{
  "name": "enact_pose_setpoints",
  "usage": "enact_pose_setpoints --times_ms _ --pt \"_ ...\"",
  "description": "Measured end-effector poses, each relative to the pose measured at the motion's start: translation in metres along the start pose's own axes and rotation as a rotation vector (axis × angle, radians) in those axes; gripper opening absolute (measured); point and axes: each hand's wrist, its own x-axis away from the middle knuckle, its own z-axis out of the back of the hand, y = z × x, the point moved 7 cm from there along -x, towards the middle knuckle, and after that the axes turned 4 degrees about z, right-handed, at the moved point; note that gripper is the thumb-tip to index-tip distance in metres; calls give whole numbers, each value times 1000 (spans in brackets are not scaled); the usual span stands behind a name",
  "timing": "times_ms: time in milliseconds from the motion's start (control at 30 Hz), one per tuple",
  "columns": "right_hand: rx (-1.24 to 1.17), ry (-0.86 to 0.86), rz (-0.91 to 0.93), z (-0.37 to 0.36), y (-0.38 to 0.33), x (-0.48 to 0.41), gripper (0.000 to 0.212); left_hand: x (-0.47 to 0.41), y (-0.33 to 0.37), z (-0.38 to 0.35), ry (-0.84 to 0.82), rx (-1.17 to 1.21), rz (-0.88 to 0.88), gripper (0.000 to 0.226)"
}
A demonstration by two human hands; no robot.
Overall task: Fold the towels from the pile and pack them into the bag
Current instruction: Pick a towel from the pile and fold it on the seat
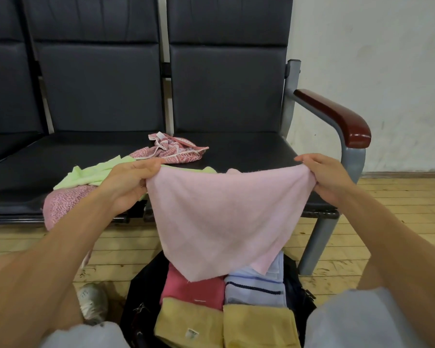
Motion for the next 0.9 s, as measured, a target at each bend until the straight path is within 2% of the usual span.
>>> enact_pose_setpoints --times_ms 100,167,233,300,367,400,467,567,633,767,900 --pt "-49 -55 -42 2 -1 7 23 1 3 -1 -13 -161 -57 23" --pt "50 -128 -7 1 -5 10 18 2 5 -4 -33 -367 -131 29" --pt "289 -241 68 -3 -8 11 18 4 5 -10 -71 -614 -195 37" --pt "579 -313 151 -9 -6 9 27 3 1 -16 -68 -910 -297 29" --pt "780 -276 259 -15 -5 4 22 0 -2 -20 -14 -1201 -441 19" --pt "831 -242 295 -16 -6 3 15 -1 -3 -20 22 -1267 -482 23" --pt "891 -226 347 -22 -8 4 14 -2 -1 -19 44 -1237 -542 34" --pt "849 -338 417 -36 -12 13 20 5 9 -31 8 -1067 -527 27" --pt "703 -405 342 -42 -11 21 21 12 11 -41 -46 -902 -469 31" --pt "391 -482 165 -47 -2 26 25 20 -2 -49 -101 -560 -199 29" --pt "188 -564 14 -49 3 28 23 28 -3 -55 -128 -388 -74 26"
